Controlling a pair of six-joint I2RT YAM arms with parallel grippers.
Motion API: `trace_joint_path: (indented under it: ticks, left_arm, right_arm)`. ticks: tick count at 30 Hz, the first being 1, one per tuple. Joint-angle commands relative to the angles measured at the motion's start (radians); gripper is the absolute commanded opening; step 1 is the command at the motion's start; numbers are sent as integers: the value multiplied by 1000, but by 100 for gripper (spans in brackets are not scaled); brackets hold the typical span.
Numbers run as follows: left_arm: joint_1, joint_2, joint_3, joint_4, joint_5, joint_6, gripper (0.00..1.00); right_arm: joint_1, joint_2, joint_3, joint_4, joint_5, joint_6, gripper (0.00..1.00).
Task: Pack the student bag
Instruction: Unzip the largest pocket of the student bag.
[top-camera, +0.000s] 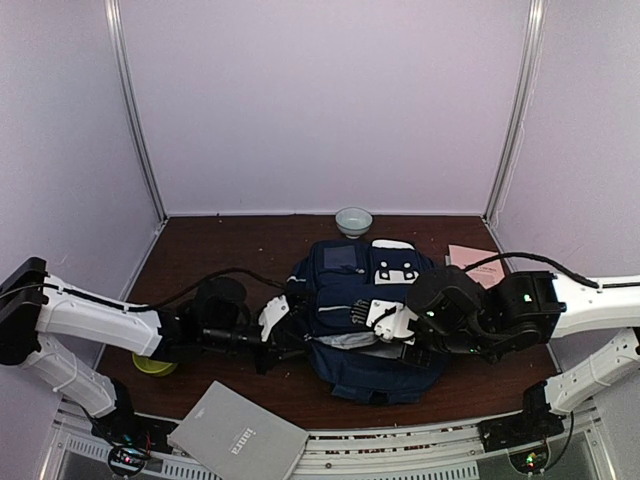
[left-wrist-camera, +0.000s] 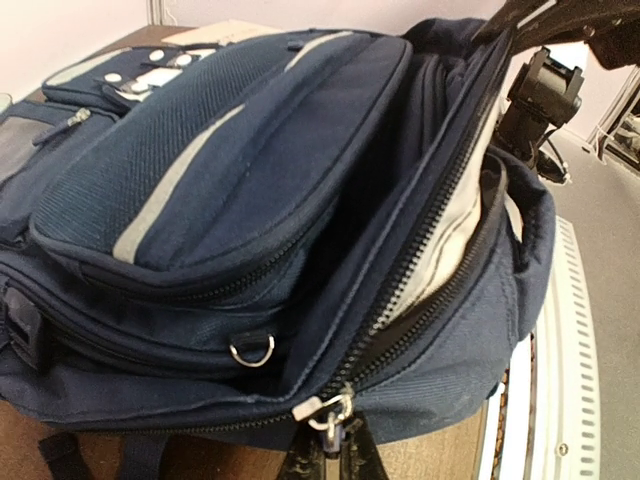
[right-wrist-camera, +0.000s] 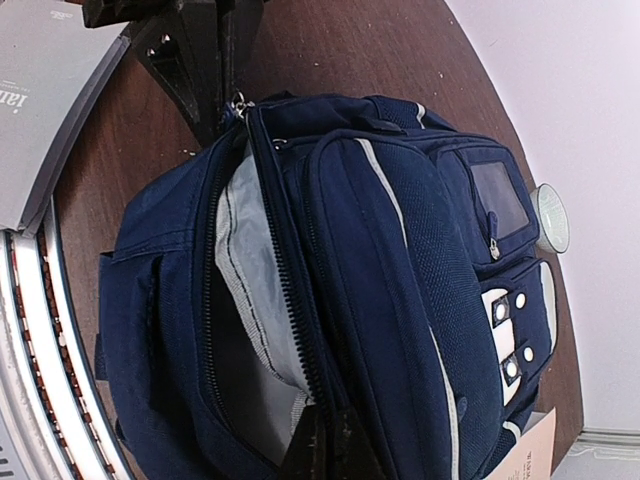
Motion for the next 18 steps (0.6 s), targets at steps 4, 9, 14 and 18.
trace_joint_path:
  ticks: [4, 9, 14, 18]
  left_arm:
    - [5, -77, -27, -19, -31, 44, 0]
    - [41, -86, -41, -129, -118, 44, 0]
    - [105, -88, -42, -219, -123, 48, 0]
    - [171, -36, 0, -284, -142, 57, 0]
  right_arm:
    - [6, -43, 3, 50, 48, 18, 0]
    - [7, -85, 8, -14, 109, 21, 0]
    - [6, -121, 44, -148, 204, 19, 0]
    - [6, -123, 62, -212, 212, 5, 0]
